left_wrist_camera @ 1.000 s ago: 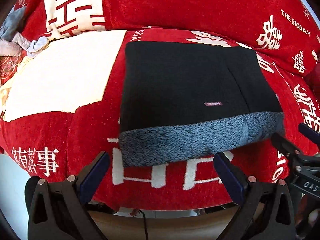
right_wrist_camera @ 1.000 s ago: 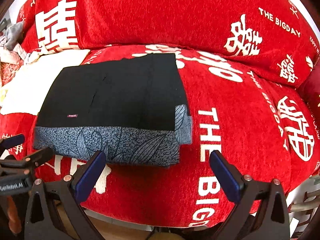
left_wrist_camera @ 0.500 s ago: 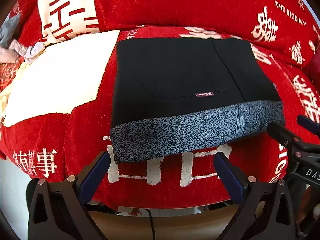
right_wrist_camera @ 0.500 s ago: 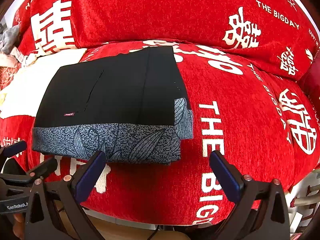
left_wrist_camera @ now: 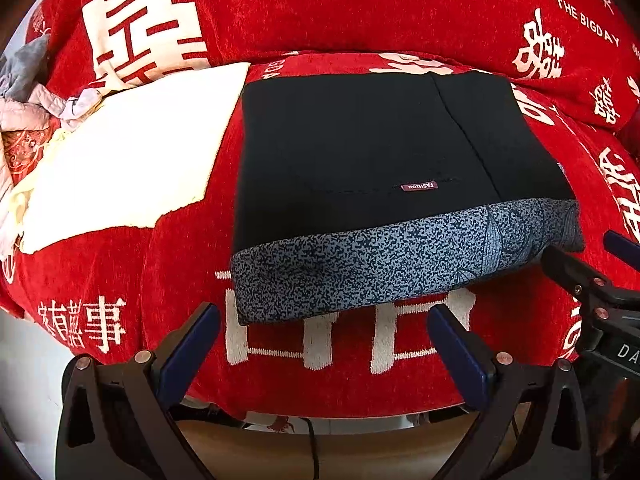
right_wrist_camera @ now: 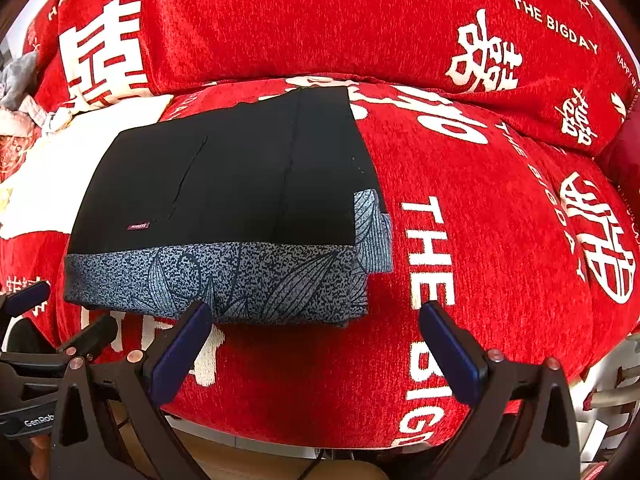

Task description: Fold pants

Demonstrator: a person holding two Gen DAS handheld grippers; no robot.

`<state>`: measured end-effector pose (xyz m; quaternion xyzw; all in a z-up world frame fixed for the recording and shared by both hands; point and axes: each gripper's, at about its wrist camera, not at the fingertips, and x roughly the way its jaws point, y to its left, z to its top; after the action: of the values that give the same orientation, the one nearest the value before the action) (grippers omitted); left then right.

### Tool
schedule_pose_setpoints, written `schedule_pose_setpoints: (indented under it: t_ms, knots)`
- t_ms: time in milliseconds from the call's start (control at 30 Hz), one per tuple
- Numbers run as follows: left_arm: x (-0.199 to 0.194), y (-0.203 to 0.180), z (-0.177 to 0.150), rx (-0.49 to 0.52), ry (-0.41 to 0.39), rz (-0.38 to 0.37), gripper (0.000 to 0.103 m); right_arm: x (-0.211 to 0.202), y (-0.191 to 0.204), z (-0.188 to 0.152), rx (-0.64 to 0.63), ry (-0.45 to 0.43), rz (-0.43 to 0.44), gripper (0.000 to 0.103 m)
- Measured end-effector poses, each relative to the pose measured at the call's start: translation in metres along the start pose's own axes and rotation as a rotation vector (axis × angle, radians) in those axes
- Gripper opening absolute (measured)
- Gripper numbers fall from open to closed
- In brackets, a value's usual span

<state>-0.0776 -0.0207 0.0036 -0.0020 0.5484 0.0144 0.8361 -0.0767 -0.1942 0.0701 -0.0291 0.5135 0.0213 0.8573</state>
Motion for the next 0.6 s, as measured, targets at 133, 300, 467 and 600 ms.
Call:
schedule_pose_setpoints:
  t_ms: [133,300,467,600]
  knots:
    - [-0.0015,0.0012,-0.0003,-0.01,-0.003,-0.013,0.103,-0.0001,0.0009,0.0,0.001,0.002,0.001,0.103]
    - [0.0003,0.0058,-0.0006,-0.039,0.008,-0.036,0.103,-0.0003,0.0017,-0.0001,0.001,0.0,0.0,0.103]
    - [0.0006,0.007,-0.0015,-0.058,0.012,-0.028,0.103,-0.0007,0.003,-0.0001,0.001,-0.001,-0.001,0.103]
    - [-0.0018,0.0062,-0.002,-0.061,0.005,-0.021,0.103,-0.0011,0.004,0.0,0.0,-0.003,0.0,0.103]
